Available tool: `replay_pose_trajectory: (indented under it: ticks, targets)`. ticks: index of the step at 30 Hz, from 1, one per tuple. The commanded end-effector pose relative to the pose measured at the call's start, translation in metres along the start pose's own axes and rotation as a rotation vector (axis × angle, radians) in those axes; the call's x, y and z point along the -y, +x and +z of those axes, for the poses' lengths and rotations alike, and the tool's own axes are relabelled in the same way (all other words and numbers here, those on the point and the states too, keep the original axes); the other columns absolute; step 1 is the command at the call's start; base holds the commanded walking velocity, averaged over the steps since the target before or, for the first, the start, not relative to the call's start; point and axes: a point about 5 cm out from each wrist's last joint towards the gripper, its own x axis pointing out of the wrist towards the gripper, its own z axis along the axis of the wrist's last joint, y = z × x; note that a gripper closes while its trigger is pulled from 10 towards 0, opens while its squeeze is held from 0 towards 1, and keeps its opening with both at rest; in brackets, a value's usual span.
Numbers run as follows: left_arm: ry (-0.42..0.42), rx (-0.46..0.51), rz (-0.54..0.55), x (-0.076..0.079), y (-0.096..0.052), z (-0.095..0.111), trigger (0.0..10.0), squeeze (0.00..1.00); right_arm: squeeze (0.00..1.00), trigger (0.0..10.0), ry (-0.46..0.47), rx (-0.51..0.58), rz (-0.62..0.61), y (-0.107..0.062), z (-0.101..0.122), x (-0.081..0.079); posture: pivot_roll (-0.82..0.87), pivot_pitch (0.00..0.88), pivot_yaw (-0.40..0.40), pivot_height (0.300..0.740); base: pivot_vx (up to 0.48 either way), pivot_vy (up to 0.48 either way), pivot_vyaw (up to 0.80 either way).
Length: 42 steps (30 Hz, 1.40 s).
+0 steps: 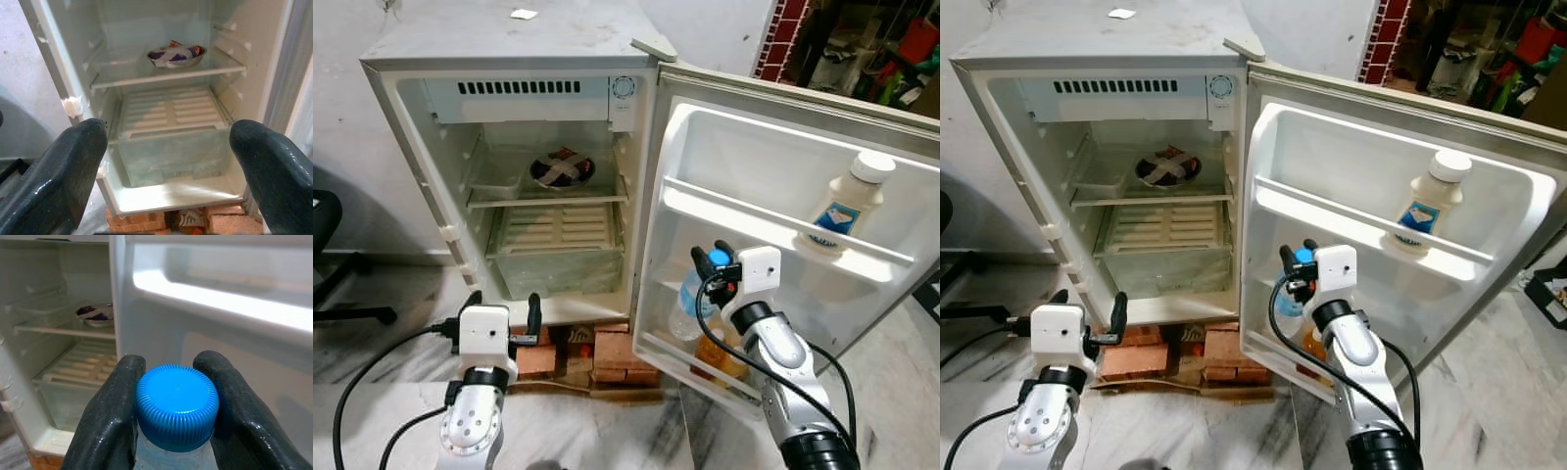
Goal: Restocking fridge
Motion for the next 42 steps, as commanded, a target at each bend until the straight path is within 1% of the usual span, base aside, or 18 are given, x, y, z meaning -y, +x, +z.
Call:
replay_pose_trajectory:
  ticks: [1,10,13,15,27,42]
  targets:
    - [0.013,-0.012,-0.002,-0.0009,-0.0009,-0.002,10.0,0.0,0.0,10.0,0.003,0.032,0.0,0.0032,0.006,-0.0002,0.1,0.0,-0.061,0.645,0.0,0.0,0.0]
    - [0.02,-0.01,-0.001,-0.0009,-0.0004,-0.0014,10.0,0.0,0.0,10.0,0.008,0.036,0.005,0.0042,0.006,-0.0018,0.1,0.0,-0.061,0.645,0.0,0.0,0.0]
    - [0.032,-0.013,0.028,-0.0032,0.0008,-0.0016,10.0,0.0,0.0,10.0,0.006,0.035,0.006,0.0055,0.006,-0.0026,0.1,0.0,-0.062,0.645,0.0,0.0,0.0]
    - [0.059,-0.014,0.049,-0.0066,0.0007,-0.0028,10.0,0.0,0.0,10.0,0.008,0.035,0.015,0.0064,0.0059,-0.0044,0.1,0.0,-0.063,0.645,0.0,0.0,0.0]
    - [0.055,-0.018,0.049,-0.0102,-0.002,-0.0039,10.0,0.0,0.0,10.0,0.008,0.038,0.027,0.0066,0.0059,-0.0064,0.1,0.0,-0.063,0.645,0.0,0.0,0.0]
    - [0.048,-0.022,0.033,-0.0075,-0.003,-0.0043,10.0,0.0,0.0,10.0,-0.009,0.043,0.057,0.0064,0.0065,-0.0081,0.1,0.0,-0.062,0.645,0.333,0.0,0.04]
